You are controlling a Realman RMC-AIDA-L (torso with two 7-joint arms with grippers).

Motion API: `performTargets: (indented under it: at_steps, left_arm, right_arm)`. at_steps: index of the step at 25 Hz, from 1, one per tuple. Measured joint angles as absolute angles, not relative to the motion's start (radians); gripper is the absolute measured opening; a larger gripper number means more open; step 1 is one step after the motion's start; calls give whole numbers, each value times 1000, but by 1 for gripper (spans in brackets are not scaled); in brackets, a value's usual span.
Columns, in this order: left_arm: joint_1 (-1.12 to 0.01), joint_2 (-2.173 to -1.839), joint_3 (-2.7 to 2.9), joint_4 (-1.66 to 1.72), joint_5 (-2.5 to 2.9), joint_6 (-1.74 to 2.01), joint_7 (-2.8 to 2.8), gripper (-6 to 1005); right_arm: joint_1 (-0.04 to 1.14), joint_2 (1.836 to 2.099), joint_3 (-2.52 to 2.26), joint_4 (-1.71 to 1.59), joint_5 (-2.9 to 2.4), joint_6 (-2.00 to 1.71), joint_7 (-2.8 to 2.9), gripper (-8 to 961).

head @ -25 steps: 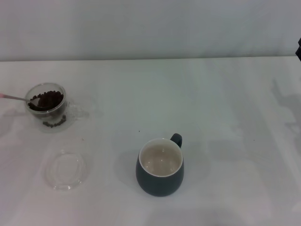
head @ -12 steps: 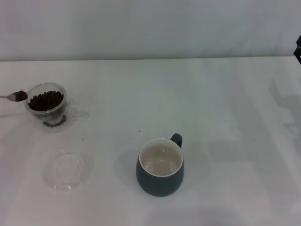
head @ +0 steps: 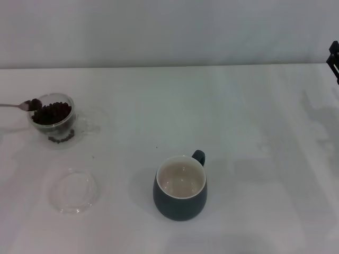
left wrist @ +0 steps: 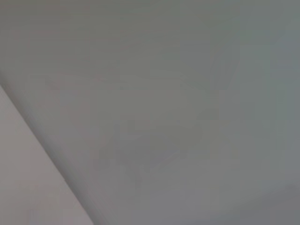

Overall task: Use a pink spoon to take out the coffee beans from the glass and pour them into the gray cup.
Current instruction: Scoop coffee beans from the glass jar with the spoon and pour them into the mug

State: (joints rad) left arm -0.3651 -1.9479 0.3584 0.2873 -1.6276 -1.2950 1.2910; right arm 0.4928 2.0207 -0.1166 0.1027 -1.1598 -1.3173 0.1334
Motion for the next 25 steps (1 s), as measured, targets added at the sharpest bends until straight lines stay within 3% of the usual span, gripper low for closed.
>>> performTargets:
  at_steps: [9, 15, 25]
  left_arm:
    - [-362, -1966, 354, 240, -1659, -1386, 1243, 137]
    - [-372, -2018, 356, 228, -1662, -1448, 1192, 138]
    - [-395, -2063, 362, 225, -1597, -1468, 1134, 138]
  right_arm:
    - [492, 2022, -119, 103, -1160, -1318, 133, 857]
    - [495, 2022, -127, 103, -1160, -1319, 133, 857]
    - [492, 2022, -128, 103, -1160, -1324, 133, 857]
